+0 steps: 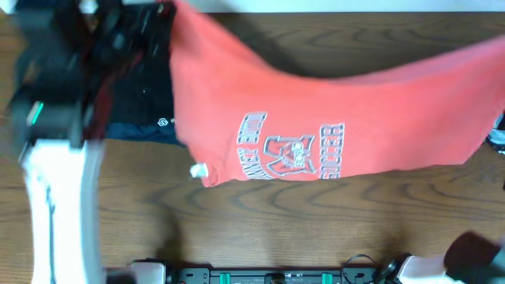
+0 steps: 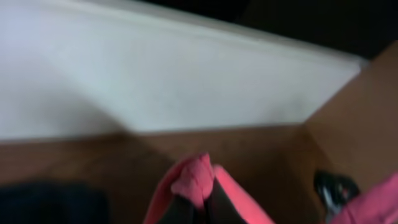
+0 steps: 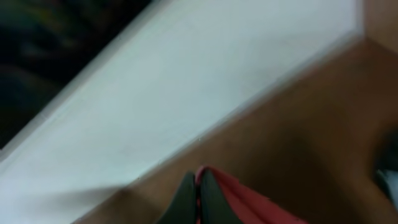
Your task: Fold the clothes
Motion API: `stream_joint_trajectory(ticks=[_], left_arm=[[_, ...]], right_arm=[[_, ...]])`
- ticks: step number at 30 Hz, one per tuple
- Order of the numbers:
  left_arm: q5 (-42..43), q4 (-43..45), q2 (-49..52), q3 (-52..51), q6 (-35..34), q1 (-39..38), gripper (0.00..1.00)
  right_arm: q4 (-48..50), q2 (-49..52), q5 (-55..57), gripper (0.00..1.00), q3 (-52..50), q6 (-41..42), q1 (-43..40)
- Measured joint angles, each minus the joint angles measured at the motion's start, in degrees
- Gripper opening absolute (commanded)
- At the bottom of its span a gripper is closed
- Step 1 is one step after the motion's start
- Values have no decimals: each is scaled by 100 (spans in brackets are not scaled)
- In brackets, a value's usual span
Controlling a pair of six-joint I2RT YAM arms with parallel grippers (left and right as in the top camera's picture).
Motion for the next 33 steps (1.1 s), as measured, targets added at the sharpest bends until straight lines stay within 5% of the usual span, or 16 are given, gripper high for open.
stream_joint_trajectory(ticks=[6,12,16,23,28,33], left_arm=[[584,872,1941,2020,-654,162,6],[841,37,1963,3847,-667,251,6],[907,-1943,1425,4203,-35,94,6],[111,-4784,1810,3781,907,-337,6],[-280,-5713,2684,3005,1178,-490,6],[-682,-5720,2997,2236,1285,-516,6]], right_arm=[[2962,568,-938,1,-7,977,-90],[3340,452,-1755,1,520,1906,-986],[1875,282,-2057,2,632,1759,-1189],[-1967,437,-1340,1,586,-59,-1019],[-3357,863,-208,1,579,-1056,-822],[-4111,1274,625,1,573,-1672,-804]])
